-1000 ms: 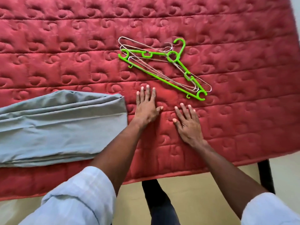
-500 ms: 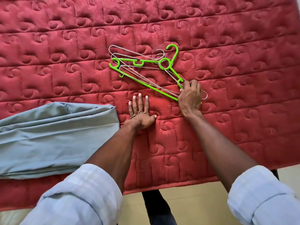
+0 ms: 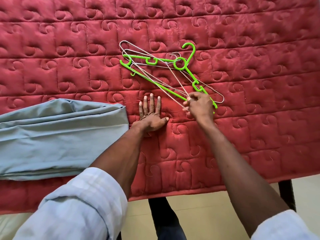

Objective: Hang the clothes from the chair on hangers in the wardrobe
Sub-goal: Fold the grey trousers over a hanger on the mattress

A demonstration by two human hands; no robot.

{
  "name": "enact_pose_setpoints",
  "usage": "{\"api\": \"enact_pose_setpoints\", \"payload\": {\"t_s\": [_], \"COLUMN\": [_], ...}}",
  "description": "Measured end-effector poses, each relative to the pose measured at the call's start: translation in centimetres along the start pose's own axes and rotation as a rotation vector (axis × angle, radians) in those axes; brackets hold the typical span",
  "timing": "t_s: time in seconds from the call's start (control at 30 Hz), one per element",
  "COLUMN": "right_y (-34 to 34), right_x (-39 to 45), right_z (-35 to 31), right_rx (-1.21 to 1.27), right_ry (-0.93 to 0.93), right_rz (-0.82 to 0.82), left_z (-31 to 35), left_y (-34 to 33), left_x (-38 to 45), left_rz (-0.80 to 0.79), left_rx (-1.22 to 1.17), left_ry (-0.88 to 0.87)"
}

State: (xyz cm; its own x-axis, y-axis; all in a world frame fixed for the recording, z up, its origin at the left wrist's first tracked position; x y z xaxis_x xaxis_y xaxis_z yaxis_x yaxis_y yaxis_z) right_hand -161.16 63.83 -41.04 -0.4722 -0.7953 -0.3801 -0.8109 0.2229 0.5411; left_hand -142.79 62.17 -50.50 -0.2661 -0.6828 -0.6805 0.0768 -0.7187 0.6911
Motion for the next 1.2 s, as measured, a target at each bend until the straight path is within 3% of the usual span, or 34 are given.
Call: {"api": "enact_pose_setpoints", "payload": {"t_s": [0.07, 0.13, 0.2, 0.3, 0.37, 0.5, 0.67, 0.87, 1.2], "right_y": [-1.9, -3.0, -3.9, -5.4, -7.2, -11.1, -14.6, -16.4, -17.2], "right_x": [-1.9, -4.4, -7.2, -11.3, -14.1, -17.9, -18.8, -14.7, -12.8], "right_z": [0.9, 1.5, 2.1, 2.7, 2.6, 2.9, 1.9, 0.7, 0.6], "right_rx": [0.391, 0.54, 0.641, 0.689, 0.716, 0.845, 1.013, 1.032, 0.744], "right_ry": [-0.132, -0.151, -0.15, -0.133, -0.142, -0.264, -0.4, -0.432, -0.274], "right_rz": [-0.038, -0.025, 0.011, 0.101, 0.114, -0.012, -0.27, -0.242, -0.331], "left_z": [0.0, -0.2, -1.0, -4.3, -5.0, -7.4, -12.1, -15.4, -16.2], "left_y": [0.3, 1.4, 3.7, 6.0, 6.3, 6.3, 3.7, 1.2, 1.2], "left_x": [-0.3, -0.8, -2.1, -4.9, -6.8, -9.8, -12.0, -14.4, -16.2], "left_rz": [0.033, 0.104, 0.169, 0.197, 0.141, 0.317, 0.351, 0.282, 0.497], "left_rx": [-0.029, -0.122, -0.582, -1.61, -1.81, -1.654, -1.564, -1.374, -0.86], "left_ry": [-0.006, -0.03, -0.065, 0.063, 0.093, 0.018, 0.102, 0.17, 0.347]}}
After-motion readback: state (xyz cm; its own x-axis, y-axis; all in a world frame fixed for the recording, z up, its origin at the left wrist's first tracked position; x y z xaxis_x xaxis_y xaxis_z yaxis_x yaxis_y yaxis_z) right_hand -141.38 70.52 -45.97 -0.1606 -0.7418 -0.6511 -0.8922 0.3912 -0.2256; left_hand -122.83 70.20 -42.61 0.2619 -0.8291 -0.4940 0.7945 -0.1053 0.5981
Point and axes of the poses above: each hand's wrist, its own x-axis towards the middle knuckle, its own y-axis out of the back of the hand, z = x × y, the point moved 8 cm from there along x, towards the middle knuckle, and after that the axes turned 7 degrees about y, right-handed, at the moved point
